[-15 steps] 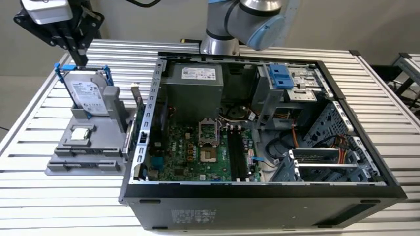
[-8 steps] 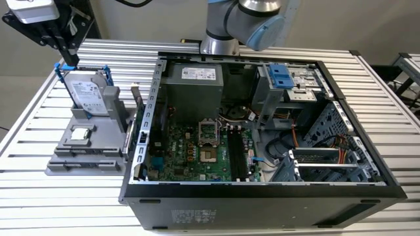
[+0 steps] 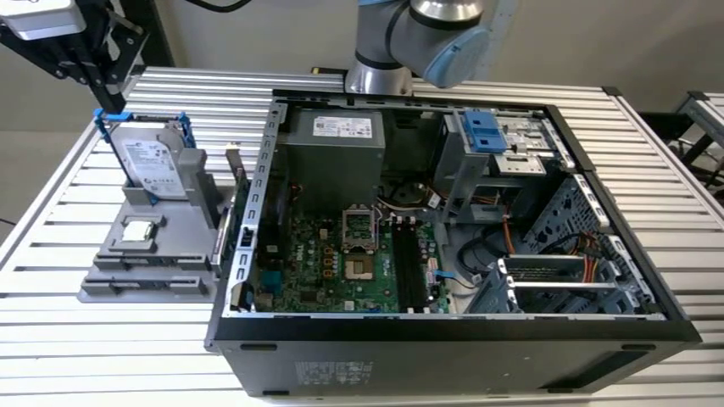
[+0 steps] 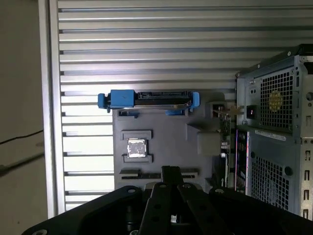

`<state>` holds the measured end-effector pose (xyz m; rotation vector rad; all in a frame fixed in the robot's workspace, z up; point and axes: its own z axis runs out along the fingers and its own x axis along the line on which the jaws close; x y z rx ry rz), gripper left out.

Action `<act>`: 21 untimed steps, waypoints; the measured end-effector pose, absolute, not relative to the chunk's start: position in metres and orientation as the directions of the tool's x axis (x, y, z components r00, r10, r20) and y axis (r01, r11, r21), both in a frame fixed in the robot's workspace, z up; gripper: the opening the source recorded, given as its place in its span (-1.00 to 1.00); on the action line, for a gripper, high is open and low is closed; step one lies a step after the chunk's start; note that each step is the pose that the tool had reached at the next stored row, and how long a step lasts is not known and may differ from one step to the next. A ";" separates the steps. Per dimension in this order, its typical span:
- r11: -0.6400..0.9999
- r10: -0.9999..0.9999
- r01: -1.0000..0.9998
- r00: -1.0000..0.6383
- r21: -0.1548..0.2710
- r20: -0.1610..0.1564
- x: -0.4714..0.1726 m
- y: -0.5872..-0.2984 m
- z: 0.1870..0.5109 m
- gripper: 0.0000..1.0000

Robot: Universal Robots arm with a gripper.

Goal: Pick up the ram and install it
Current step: 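Reach for the ram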

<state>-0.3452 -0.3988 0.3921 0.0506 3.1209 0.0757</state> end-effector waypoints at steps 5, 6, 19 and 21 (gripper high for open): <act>0.999 0.001 0.000 -1.000 0.049 -0.018 -0.345 -0.399 0.392 -1.00; 0.999 0.000 -0.001 -1.000 0.049 -0.018 -0.345 -0.399 0.392 -1.00; 0.999 -0.003 -0.004 -1.000 0.049 -0.018 -0.345 -0.419 0.392 -1.00; 0.999 -0.003 -0.004 -1.000 0.049 -0.018 -0.345 -0.423 0.392 -1.00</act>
